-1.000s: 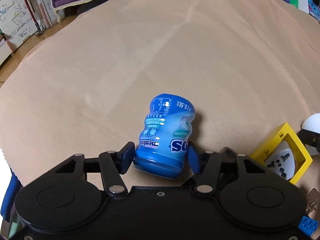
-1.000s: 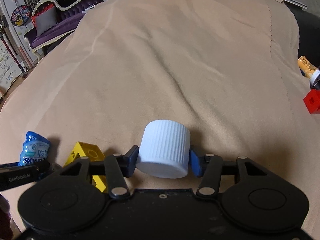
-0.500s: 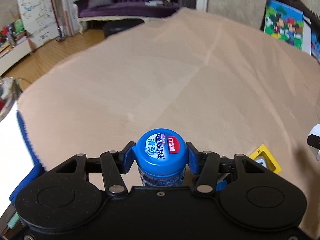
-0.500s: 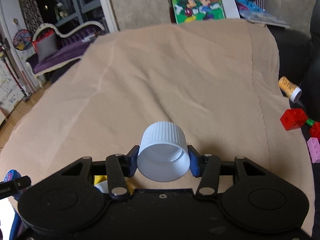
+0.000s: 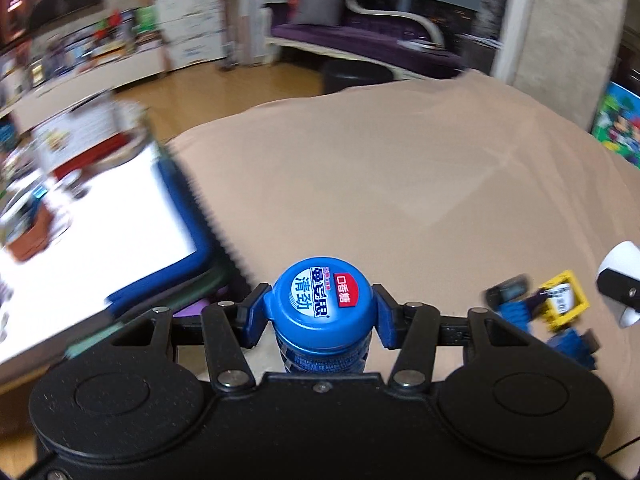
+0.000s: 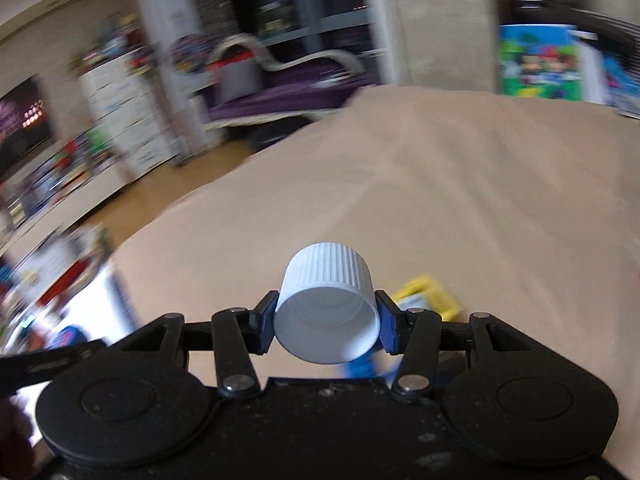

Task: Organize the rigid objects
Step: 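Close the right tool on the white cap while the left tool grips the blue bottle, then carry both items to the basket and open both tools to drop them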

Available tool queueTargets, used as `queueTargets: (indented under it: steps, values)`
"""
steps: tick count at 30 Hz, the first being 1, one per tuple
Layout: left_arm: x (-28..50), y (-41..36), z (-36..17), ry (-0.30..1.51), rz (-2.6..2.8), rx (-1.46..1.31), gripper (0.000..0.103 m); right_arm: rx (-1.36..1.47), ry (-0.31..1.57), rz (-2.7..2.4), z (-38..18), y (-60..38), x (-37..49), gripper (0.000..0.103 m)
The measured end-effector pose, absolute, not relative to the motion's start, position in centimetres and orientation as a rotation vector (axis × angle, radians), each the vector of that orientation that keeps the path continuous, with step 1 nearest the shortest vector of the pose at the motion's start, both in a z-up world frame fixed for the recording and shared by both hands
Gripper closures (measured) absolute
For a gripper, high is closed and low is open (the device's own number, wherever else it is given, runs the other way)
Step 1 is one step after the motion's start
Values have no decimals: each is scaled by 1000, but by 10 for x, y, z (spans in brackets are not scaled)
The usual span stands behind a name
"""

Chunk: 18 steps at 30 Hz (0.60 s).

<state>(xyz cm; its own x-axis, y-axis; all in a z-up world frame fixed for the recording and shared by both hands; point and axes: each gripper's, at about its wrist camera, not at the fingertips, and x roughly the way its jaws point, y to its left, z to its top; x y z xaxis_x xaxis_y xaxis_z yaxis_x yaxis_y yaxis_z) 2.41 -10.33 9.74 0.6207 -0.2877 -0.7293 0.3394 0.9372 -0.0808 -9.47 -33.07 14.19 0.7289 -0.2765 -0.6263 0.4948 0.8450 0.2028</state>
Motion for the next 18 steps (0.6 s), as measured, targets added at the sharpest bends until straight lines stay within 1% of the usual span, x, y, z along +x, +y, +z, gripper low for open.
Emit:
queueTargets:
  steps: [6, 13, 18]
  values:
    - [32, -49, 71, 890, -195, -7, 52, 355, 745, -172, 125, -241, -62, 54]
    - [43, 5, 27, 983, -38, -106, 52, 287, 933, -43, 76, -160, -12, 54]
    - [51, 29, 3, 1065, 2, -193, 52, 258, 1032, -32, 37, -127, 12, 54]
